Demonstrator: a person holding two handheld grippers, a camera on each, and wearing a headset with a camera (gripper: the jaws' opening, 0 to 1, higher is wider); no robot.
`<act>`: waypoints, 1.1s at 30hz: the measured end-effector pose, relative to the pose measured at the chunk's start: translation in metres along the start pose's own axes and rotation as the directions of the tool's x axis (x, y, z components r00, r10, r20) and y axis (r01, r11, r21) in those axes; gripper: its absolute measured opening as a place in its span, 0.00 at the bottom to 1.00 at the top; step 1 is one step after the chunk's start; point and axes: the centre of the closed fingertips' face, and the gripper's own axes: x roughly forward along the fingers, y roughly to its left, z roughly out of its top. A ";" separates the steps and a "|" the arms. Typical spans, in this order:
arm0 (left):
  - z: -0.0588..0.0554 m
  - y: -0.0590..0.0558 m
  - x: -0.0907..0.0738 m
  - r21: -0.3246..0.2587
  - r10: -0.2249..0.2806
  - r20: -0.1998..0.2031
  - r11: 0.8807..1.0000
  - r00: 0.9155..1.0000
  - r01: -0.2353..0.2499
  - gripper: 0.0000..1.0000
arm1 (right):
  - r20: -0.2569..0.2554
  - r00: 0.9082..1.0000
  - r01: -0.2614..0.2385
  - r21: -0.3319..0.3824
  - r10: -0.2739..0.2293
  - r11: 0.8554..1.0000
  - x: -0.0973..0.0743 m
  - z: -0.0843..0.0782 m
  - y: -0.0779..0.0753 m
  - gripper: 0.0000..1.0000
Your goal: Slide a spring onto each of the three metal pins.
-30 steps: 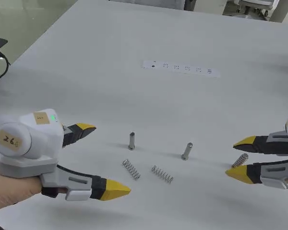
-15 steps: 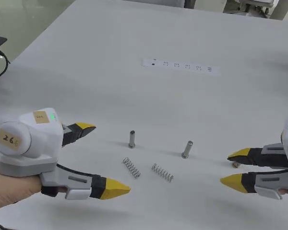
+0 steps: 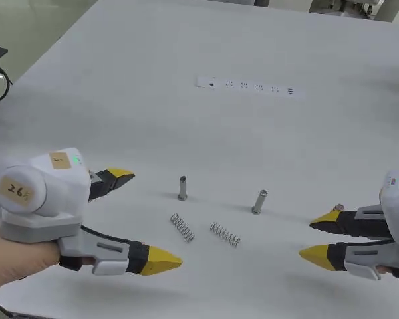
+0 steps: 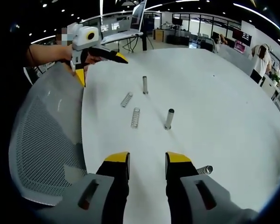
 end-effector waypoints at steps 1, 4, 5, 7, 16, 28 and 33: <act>0.000 0.000 0.000 0.001 0.001 0.001 1.000 1.000 -0.001 0.98 | 0.001 1.000 0.000 -0.004 0.000 1.000 0.000 0.001 0.000 0.29; 0.001 0.000 -0.001 -0.001 0.003 0.004 1.000 1.000 -0.003 0.98 | 0.002 1.000 -0.004 -0.006 0.004 1.000 0.001 0.002 0.002 0.29; 0.000 0.000 -0.001 0.000 0.002 0.001 1.000 1.000 -0.002 0.98 | 0.003 1.000 -0.005 -0.008 0.005 1.000 0.002 0.003 0.002 0.29; 0.000 -0.001 -0.002 0.006 0.002 0.000 1.000 1.000 -0.002 0.97 | 0.001 1.000 -0.009 -0.007 0.009 1.000 0.003 0.003 0.003 0.29; -0.002 -0.004 -0.003 0.000 -0.001 -0.005 1.000 1.000 0.001 0.97 | -0.010 1.000 -0.027 -0.018 0.027 0.999 0.012 0.004 0.008 0.29; -0.001 -0.005 -0.001 0.009 -0.006 -0.011 1.000 1.000 0.007 0.98 | 0.011 0.997 -0.073 -0.053 0.073 0.996 0.032 0.029 0.020 0.28; -0.001 -0.005 -0.001 0.009 -0.008 -0.011 1.000 1.000 0.008 0.98 | 0.005 0.995 -0.099 -0.087 0.100 0.991 0.045 0.039 0.029 0.28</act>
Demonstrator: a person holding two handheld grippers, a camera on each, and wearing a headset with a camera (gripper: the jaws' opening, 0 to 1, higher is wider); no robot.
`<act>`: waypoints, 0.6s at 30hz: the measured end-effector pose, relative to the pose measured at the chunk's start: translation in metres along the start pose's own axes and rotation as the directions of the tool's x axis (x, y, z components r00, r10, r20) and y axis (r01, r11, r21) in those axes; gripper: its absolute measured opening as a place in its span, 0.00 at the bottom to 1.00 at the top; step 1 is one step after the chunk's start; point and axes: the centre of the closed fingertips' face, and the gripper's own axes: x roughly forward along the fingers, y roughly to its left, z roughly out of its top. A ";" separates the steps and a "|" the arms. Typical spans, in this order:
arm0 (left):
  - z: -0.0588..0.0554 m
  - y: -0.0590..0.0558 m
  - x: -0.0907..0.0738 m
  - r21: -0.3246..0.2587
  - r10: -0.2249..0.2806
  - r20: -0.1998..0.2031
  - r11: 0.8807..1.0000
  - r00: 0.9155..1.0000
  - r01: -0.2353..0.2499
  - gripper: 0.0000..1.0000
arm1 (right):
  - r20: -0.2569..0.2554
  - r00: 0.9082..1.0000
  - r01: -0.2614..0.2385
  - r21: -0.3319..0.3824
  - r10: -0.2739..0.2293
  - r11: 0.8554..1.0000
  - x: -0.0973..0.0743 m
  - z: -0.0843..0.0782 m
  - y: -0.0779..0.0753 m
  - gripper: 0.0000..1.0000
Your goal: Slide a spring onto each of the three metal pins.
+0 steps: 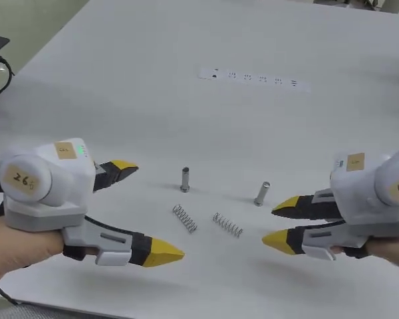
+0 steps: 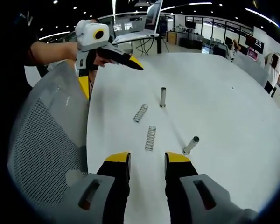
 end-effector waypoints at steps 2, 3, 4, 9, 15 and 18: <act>-0.001 0.000 0.000 0.000 -0.002 -0.003 1.000 1.000 0.002 0.97 | -0.005 1.000 -0.013 -0.018 0.013 1.000 0.004 0.003 0.004 0.28; -0.001 0.000 0.000 0.002 -0.002 -0.004 1.000 1.000 0.002 0.97 | -0.009 1.000 -0.018 -0.027 0.017 0.999 0.006 0.004 0.005 0.28; -0.001 0.000 -0.001 0.002 -0.002 -0.005 1.000 1.000 0.002 0.97 | -0.015 1.000 -0.025 -0.036 0.024 0.999 0.009 0.005 0.006 0.27; -0.002 0.002 -0.002 -0.003 0.002 -0.004 1.000 1.000 -0.002 0.97 | -0.030 0.999 -0.035 -0.063 0.033 0.997 0.018 0.008 0.008 0.27; -0.003 0.003 -0.003 -0.006 0.004 -0.003 1.000 1.000 -0.004 0.97 | -0.043 0.998 -0.041 -0.074 0.038 0.996 0.030 0.011 0.009 0.26; -0.004 0.004 -0.004 -0.006 0.005 -0.003 1.000 1.000 -0.005 0.97 | -0.046 0.998 -0.049 -0.067 0.046 0.997 0.035 0.011 0.010 0.26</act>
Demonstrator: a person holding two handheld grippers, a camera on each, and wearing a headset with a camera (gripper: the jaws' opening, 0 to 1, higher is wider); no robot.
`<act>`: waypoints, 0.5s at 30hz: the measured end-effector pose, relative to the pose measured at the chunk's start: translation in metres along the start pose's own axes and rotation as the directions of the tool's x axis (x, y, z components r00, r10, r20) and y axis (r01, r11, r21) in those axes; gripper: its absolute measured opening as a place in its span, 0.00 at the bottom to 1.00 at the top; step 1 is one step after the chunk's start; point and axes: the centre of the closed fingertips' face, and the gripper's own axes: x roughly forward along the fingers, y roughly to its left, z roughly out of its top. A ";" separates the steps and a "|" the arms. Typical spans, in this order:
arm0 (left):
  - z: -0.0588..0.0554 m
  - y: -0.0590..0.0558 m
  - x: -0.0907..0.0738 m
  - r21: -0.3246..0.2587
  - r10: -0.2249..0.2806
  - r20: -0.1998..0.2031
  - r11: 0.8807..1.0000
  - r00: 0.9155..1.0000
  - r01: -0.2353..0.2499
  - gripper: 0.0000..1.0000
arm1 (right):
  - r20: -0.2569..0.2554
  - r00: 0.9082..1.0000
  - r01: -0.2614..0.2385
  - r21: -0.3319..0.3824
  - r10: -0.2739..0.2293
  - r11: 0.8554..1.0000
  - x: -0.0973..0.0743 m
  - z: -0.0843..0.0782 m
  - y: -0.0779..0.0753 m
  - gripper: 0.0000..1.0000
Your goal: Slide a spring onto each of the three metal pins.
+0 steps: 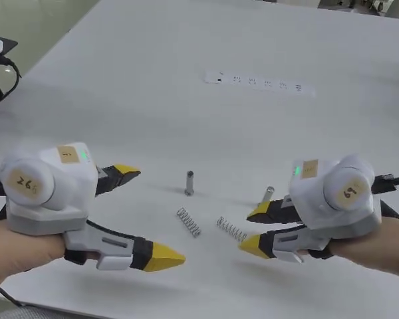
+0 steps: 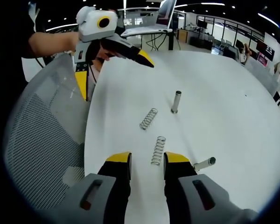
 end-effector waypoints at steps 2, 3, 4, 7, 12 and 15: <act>0.000 0.000 0.000 -0.002 -0.002 0.000 1.000 1.000 0.002 0.97 | -0.001 1.000 0.000 0.007 0.000 1.000 0.003 0.000 -0.002 0.26; -0.001 0.000 0.000 -0.001 0.000 -0.001 1.000 1.000 0.000 0.97 | -0.004 1.000 0.004 0.011 -0.004 1.000 0.004 0.000 -0.003 0.26; -0.001 0.001 0.000 -0.001 0.000 -0.002 1.000 1.000 0.000 0.97 | -0.006 1.000 0.007 0.013 -0.007 1.000 0.006 0.000 -0.005 0.26; -0.001 0.000 0.000 -0.003 -0.001 -0.001 1.000 1.000 0.001 0.96 | -0.012 1.000 0.008 0.019 -0.007 1.000 0.010 -0.001 -0.007 0.26; -0.001 0.000 0.000 -0.005 -0.002 0.000 1.000 1.000 0.002 0.96 | -0.036 0.999 0.016 0.025 -0.015 1.000 0.018 -0.004 -0.010 0.24; -0.001 0.000 0.000 -0.004 -0.003 -0.001 1.000 1.000 0.003 0.96 | -0.051 0.999 0.015 0.039 -0.013 0.999 0.023 -0.006 -0.012 0.23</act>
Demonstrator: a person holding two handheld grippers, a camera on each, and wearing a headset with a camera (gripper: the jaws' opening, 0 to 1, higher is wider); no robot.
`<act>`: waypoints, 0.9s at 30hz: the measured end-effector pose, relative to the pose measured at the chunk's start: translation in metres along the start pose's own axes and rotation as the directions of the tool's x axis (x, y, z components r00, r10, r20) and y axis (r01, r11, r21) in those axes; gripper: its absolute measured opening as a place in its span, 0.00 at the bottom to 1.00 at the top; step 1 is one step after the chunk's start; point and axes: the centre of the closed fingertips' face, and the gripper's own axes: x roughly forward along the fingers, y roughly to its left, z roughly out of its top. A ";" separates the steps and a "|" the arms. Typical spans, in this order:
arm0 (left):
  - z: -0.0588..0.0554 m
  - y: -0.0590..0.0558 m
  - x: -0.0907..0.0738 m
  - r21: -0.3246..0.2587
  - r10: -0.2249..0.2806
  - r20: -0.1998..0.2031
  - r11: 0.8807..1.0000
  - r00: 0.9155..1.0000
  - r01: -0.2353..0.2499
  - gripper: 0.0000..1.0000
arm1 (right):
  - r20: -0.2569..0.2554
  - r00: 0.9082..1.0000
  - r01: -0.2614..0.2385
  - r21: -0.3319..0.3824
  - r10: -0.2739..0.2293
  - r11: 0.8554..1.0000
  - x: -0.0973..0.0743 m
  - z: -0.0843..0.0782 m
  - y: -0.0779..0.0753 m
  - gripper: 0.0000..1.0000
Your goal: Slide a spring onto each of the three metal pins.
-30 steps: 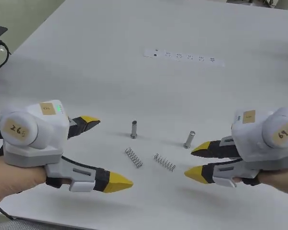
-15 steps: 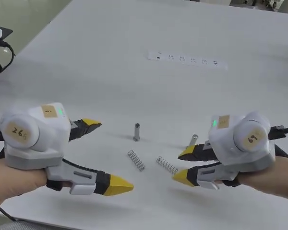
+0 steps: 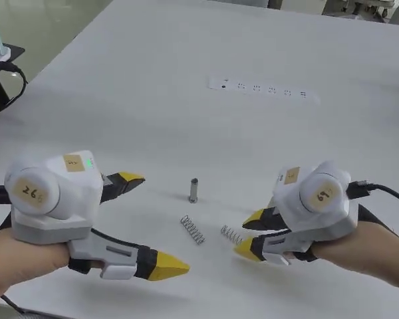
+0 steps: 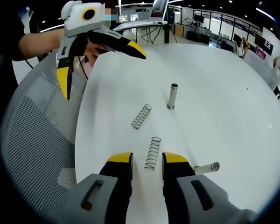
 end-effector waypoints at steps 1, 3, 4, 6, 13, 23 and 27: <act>0.000 0.000 0.000 -0.001 0.000 -0.001 1.000 1.000 0.000 0.96 | -0.006 1.000 0.001 0.003 -0.001 1.000 0.001 -0.001 -0.001 0.23; 0.000 0.000 0.000 -0.001 -0.001 0.000 1.000 1.000 0.001 0.96 | -0.014 1.000 0.002 0.009 -0.002 1.000 0.004 -0.003 -0.002 0.22; 0.000 0.000 0.000 -0.001 -0.001 0.000 1.000 1.000 0.001 0.96 | -0.016 1.000 0.000 0.012 0.000 1.000 0.005 -0.004 -0.002 0.22; 0.000 0.001 0.000 0.000 0.000 0.000 1.000 1.000 0.000 0.96 | -0.019 1.000 0.000 0.019 0.000 1.000 0.006 -0.005 -0.002 0.22; 0.001 0.001 0.000 0.000 -0.002 0.000 1.000 1.000 0.002 0.96 | -0.038 0.999 0.003 0.033 -0.002 0.999 0.011 -0.010 -0.004 0.18; 0.003 0.000 0.000 0.006 0.004 0.008 1.000 1.000 -0.004 0.95 | -0.064 0.998 0.011 0.029 -0.009 1.000 0.015 -0.016 -0.007 0.10; 0.002 0.000 0.000 0.005 0.000 0.000 1.000 1.000 0.000 0.95 | -0.055 0.998 0.014 0.031 -0.012 0.999 0.015 -0.014 -0.008 0.09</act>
